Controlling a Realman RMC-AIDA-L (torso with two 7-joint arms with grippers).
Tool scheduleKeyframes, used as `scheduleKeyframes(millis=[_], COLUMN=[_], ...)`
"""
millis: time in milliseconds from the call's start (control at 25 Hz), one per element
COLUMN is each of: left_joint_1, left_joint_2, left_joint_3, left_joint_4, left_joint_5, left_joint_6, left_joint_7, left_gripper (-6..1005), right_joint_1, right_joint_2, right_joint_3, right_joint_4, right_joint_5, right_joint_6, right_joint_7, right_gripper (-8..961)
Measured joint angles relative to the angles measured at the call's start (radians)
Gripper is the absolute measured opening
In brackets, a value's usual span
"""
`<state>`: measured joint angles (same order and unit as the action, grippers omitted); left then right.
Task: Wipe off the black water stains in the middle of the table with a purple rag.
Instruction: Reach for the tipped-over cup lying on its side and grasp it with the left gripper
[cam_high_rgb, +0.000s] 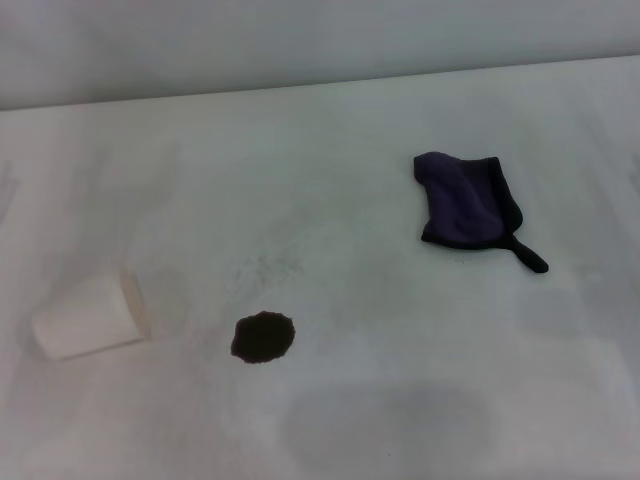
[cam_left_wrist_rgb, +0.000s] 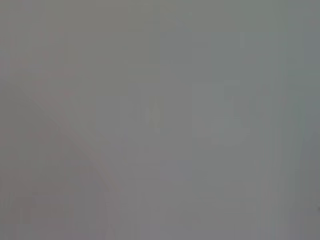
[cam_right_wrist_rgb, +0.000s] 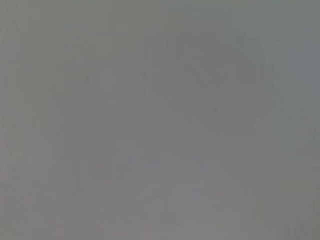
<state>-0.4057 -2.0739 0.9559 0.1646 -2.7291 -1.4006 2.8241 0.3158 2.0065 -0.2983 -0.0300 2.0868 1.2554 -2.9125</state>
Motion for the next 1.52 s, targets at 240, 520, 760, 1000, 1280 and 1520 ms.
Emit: scheduleKeyframes(millis=[240,520,760,1000,1280,1520], left_joint_1=[0.000,-0.010,-0.014,-0.004,0.003,-0.041], left_joint_2=[-0.004,-0.005,0.012,0.065,0.172,0.249], left_joint_3=[0.007,0.020,0.137,0.255,0.250,0.182], left_joint_4=[0.000,-0.017,0.020,0.202,0.497,0.728], left_joint_5=[0.009,0.015,0.020,0.265,0.841,1.351], left_joint_6=[-0.009,0.006,0.156,0.407,0.433,0.229], left_joint_7=[0.000,-0.003,-0.111,-0.408,-1.015,-1.446], left_gripper=[876,877,877,877,876,876], right_joint_1=[0.002,-0.004,0.000,0.031,0.069,0.096], right_joint_2=[0.000,-0.001,-0.002,0.001,0.004,0.008], right_joint_3=[0.002,0.003,0.001,0.004,0.004,0.004], right_joint_4=[0.004,-0.010,-0.020,-0.021,-0.012,0.000], right_joint_5=[0.000,-0.001,-0.004,-0.001,0.002,0.006], right_joint_6=[-0.016,-0.021,-0.033,-0.073,-0.100,-0.104], right_joint_7=[-0.002,-0.002,-0.002,0.005,0.006,0.008], right_gripper=[874,874,873,873,872,871])
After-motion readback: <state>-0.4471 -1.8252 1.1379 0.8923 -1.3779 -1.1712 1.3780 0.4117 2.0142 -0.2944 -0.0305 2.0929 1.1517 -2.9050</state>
